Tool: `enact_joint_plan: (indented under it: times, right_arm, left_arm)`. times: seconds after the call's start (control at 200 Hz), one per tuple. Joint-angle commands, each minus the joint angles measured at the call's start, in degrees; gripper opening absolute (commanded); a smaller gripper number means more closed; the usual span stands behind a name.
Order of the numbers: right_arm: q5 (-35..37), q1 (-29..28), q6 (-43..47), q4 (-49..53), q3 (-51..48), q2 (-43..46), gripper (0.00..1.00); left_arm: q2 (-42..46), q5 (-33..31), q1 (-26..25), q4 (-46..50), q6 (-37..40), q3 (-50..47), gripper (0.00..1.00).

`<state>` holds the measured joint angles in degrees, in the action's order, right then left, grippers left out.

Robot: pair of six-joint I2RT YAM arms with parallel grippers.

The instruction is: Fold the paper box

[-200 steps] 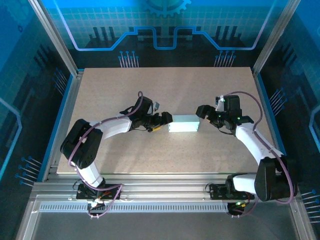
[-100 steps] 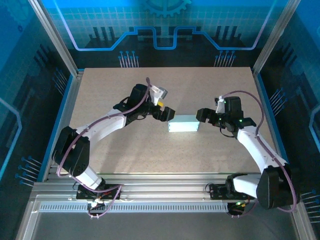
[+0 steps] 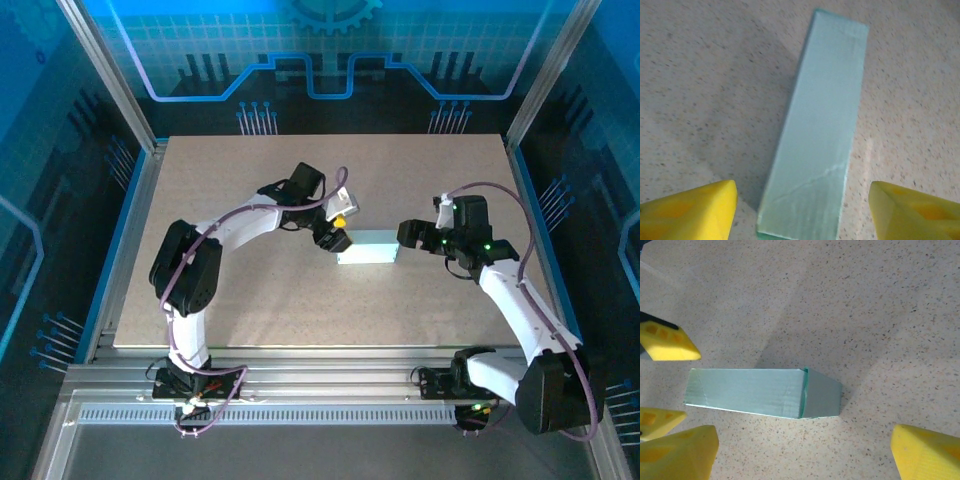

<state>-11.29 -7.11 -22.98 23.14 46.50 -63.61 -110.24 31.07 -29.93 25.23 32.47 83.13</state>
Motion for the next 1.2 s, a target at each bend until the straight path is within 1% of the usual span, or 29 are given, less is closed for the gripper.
enact_joint_plan:
  times: [0.0,0.11,0.34,0.46,0.525,0.62,0.735,0.906,0.966,1.081,1.196]
  right_arm:
    - [0.9,-0.5,1.3,1.5,-0.2,0.7,0.90]
    - [0.6,-0.5,1.2,1.1,-0.1,0.2,0.89]
    - [0.6,-0.4,1.5,1.0,0.3,-0.3,0.89]
    - [0.5,-0.4,1.5,1.1,0.3,-0.3,0.89]
    - [0.5,-0.4,1.6,1.0,0.3,-0.3,0.89]
    - [0.5,-0.4,1.5,1.0,0.1,-0.3,0.89]
    - [0.5,-0.4,1.5,0.9,0.0,-0.2,0.89]
    - [0.6,-0.4,1.5,1.1,0.1,-0.2,0.89]
    - [0.6,-0.4,1.6,1.2,0.1,-0.4,0.89]
    - [0.6,-0.4,1.5,1.1,0.1,-0.4,0.89]
    - [0.4,-0.4,1.3,0.9,0.0,-0.6,0.89]
  left_arm:
    - [-1.2,3.7,-0.7,4.8,5.7,2.8,0.67]
    - [-2.1,2.7,-0.9,6.2,6.6,3.7,0.63]
    - [-2.7,1.4,-1.5,7.6,8.3,3.9,0.62]
    - [-1.2,1.6,-1.8,5.1,8.2,2.5,0.63]
    - [-1.3,-0.1,-2.1,5.2,8.9,2.5,0.62]
    - [-2.1,-2.2,-2.6,6.3,10.1,3.0,0.55]
    - [-2.9,-4.4,-3.2,7.0,11.4,3.3,0.51]
    - [-3.0,-4.4,-3.4,7.2,11.6,3.6,0.44]
    - [-2.9,-4.8,-3.5,7.1,11.7,3.5,0.37]
    - [-1.5,-6.0,-3.5,6.0,11.4,2.5,0.30]
    - [1.9,-8.7,-3.5,2.8,11.0,-0.2,0.26]
